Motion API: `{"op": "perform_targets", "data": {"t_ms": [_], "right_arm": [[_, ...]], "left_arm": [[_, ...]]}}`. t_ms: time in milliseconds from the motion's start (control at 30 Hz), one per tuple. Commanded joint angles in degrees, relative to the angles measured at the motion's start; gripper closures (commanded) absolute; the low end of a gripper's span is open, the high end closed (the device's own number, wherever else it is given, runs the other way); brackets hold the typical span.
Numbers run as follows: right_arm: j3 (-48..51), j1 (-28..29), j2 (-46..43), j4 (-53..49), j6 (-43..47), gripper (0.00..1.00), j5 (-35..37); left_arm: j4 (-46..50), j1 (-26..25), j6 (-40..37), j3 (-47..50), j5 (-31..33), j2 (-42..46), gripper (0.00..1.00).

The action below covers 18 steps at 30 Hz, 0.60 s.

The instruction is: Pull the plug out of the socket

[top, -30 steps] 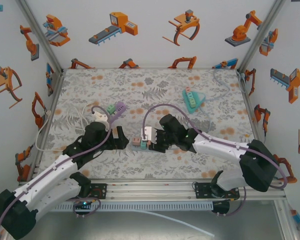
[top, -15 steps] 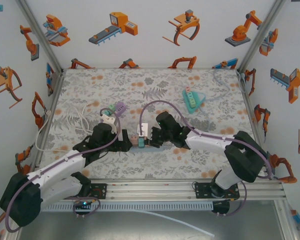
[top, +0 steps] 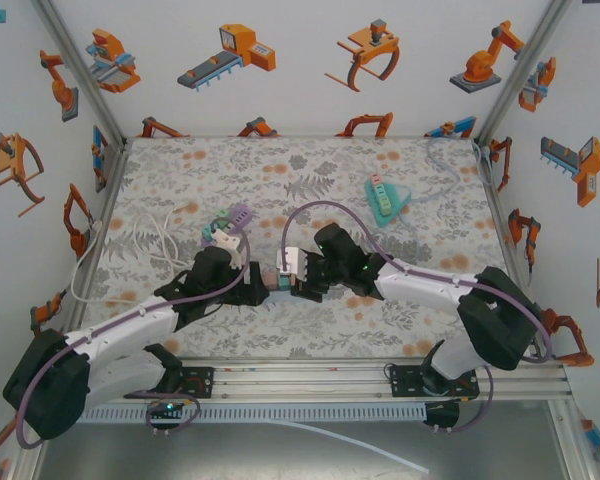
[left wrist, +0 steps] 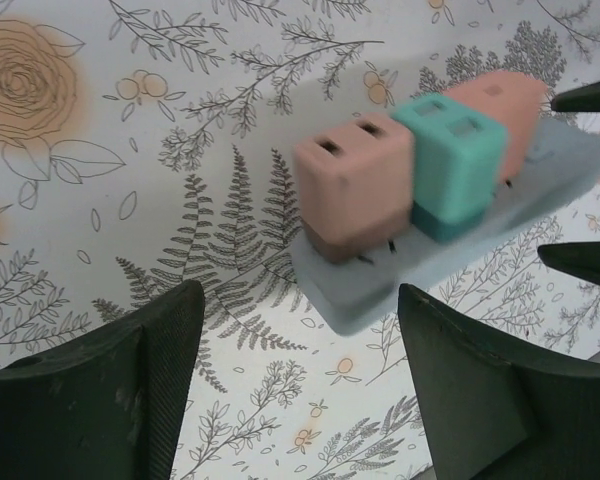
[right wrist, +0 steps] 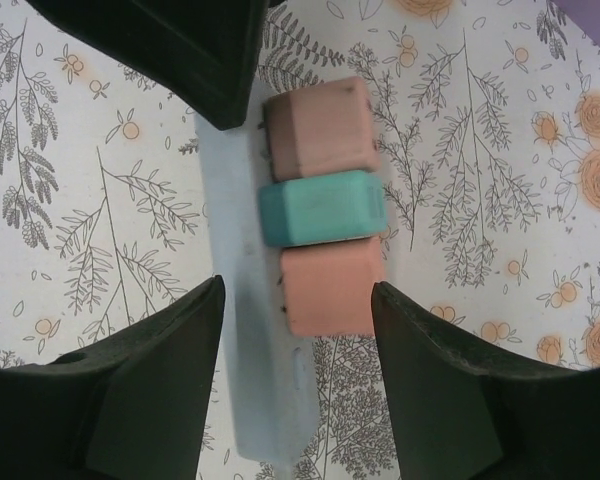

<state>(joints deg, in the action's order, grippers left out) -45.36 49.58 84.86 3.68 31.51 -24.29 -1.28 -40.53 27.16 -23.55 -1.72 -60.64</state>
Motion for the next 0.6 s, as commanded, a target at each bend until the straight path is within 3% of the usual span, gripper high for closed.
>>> {"op": "perform_targets", "data": {"t_ms": [0,367,567], "right_arm": [[1.4,0.1,-1.0,-0.4,-0.4,0.42,1.0],[2.3,0.1,2.0,-1.2,-2.5,0.45,-0.1],[3.5,0.4,4.4,0.6,-5.2,0.59,-0.9]], "left_arm": [[2.2,-1.1,0.1,0.9,-0.8,2.0,0.29],[1.2,-2.0,1.4,2.3,1.2,4.5,0.31],[2.4,-1.9,3.5,-0.5,3.9,7.3,0.31]]}}
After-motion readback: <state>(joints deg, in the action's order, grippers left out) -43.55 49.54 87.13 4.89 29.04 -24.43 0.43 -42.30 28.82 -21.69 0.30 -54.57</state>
